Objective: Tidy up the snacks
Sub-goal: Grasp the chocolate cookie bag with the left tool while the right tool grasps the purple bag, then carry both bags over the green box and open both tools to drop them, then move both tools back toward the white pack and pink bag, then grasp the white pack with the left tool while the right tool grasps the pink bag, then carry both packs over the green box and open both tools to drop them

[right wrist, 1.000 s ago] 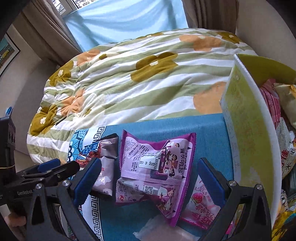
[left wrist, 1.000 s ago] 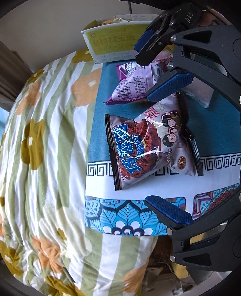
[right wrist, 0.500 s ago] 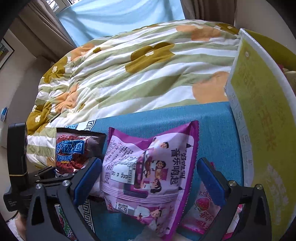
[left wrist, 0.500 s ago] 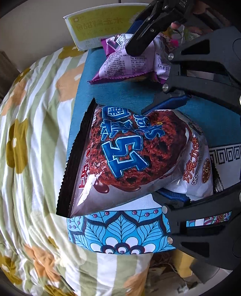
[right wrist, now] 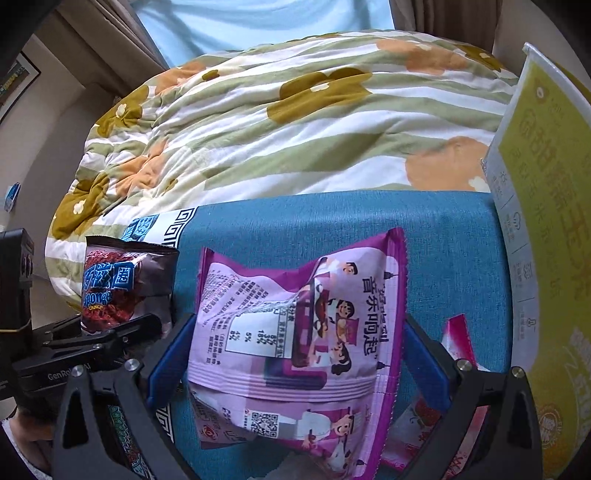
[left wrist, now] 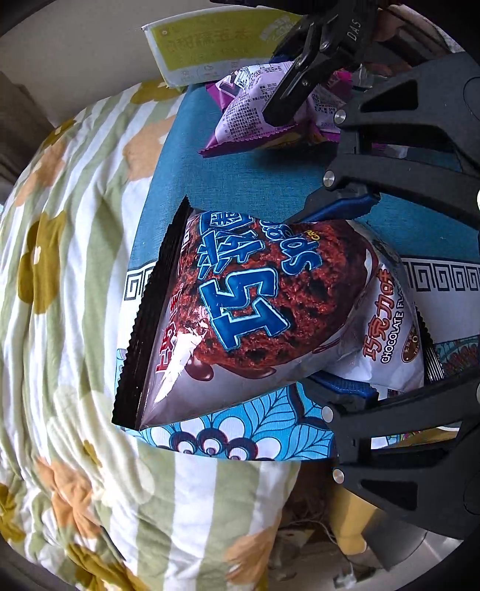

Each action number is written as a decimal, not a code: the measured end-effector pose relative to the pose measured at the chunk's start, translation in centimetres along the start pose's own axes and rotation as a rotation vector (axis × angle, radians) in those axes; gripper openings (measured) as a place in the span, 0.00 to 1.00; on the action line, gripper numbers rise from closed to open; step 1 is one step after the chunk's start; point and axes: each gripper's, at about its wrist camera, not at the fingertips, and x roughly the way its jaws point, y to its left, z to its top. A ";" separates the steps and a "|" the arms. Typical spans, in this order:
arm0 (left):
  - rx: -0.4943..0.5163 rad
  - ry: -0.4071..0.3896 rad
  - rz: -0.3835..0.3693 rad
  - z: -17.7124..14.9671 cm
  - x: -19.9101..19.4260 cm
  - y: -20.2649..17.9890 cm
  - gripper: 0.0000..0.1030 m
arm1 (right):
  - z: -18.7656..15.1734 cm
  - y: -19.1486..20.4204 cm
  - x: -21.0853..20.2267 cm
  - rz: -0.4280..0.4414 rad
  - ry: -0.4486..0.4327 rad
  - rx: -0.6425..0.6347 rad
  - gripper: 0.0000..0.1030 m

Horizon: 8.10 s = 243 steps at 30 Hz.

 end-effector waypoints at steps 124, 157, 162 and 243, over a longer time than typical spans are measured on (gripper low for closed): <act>0.217 -0.343 0.008 -17.3 -20.2 -17.5 0.99 | -15.5 -11.4 -31.0 -0.055 -0.481 0.061 1.00; 0.013 -0.138 0.069 -13.9 2.3 -18.0 1.00 | -22.4 -11.8 -12.2 -0.171 -0.315 0.162 1.00; 0.034 -0.120 0.087 -14.4 1.7 -16.8 1.00 | -22.6 -11.3 -11.5 -0.153 -0.295 0.131 1.00; 0.141 -0.307 0.029 -10.9 -13.3 -9.7 0.61 | -12.8 0.4 -15.4 -0.203 -0.448 -0.006 0.42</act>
